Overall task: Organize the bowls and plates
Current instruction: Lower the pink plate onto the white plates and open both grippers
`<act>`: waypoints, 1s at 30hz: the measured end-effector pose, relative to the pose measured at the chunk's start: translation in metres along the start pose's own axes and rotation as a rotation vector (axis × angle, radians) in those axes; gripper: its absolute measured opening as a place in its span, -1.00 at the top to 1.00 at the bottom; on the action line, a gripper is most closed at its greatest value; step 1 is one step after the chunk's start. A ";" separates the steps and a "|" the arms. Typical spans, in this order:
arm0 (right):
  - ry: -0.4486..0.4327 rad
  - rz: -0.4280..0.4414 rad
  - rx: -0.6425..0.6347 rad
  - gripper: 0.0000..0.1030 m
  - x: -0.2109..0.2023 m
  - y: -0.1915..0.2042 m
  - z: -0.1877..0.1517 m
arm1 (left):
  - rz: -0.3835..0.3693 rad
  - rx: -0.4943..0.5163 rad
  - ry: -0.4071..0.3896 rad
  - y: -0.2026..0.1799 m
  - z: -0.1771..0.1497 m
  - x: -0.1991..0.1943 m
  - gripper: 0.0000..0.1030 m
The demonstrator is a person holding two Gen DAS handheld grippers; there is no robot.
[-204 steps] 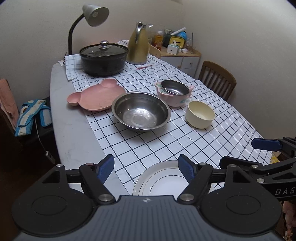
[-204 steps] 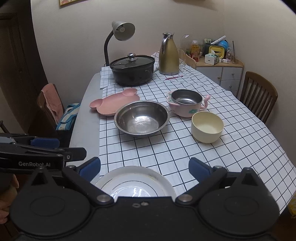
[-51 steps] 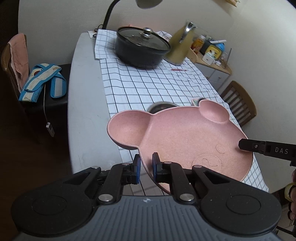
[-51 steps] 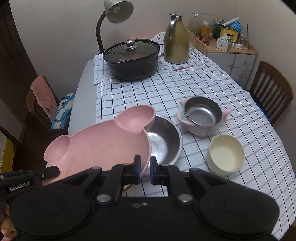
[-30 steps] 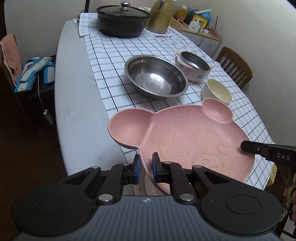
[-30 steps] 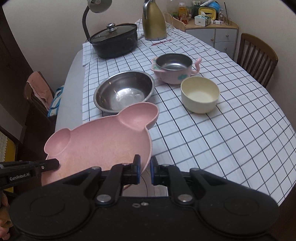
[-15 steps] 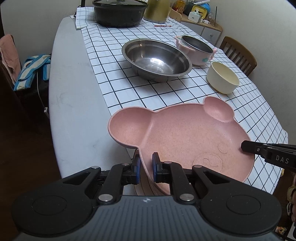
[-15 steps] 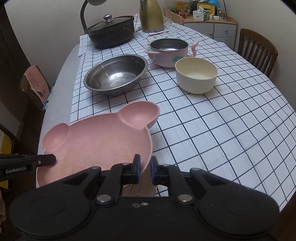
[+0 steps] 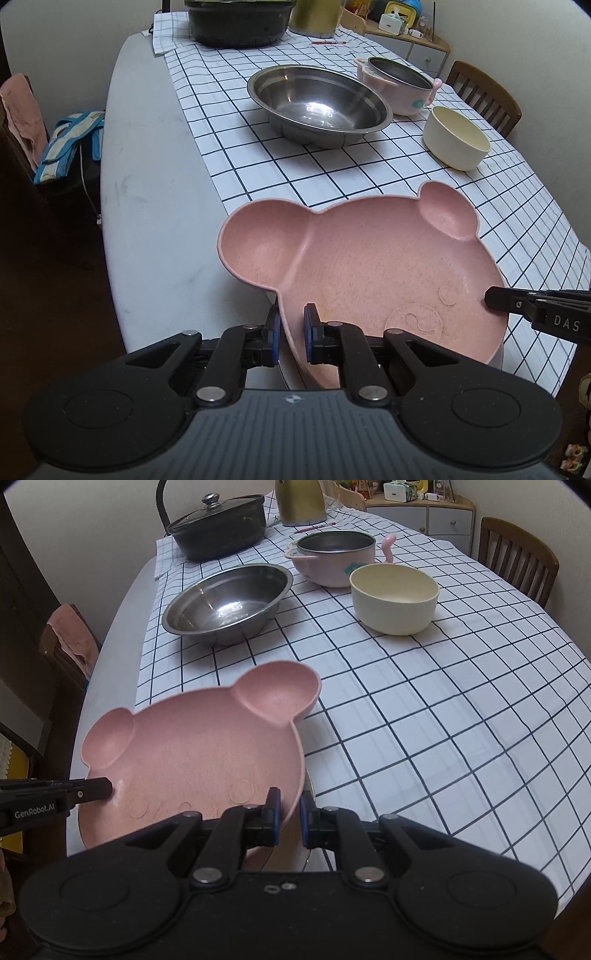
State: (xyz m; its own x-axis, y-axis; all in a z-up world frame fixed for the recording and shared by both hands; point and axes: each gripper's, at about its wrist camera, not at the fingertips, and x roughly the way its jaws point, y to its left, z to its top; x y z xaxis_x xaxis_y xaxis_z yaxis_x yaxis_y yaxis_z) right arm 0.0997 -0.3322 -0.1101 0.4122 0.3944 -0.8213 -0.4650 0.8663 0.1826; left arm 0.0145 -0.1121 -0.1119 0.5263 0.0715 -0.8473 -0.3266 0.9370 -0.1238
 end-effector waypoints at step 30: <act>0.009 -0.008 -0.079 0.21 -0.016 0.017 0.004 | -0.002 0.044 0.022 -0.002 -0.003 -0.016 0.74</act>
State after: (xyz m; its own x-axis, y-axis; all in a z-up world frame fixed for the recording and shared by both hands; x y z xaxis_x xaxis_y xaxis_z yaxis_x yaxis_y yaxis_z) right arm 0.0887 -0.3230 -0.0916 0.4093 0.3842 -0.8276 -0.5220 0.8425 0.1330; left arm 0.0042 -0.1160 -0.1003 0.5094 0.0629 -0.8582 -0.2902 0.9514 -0.1026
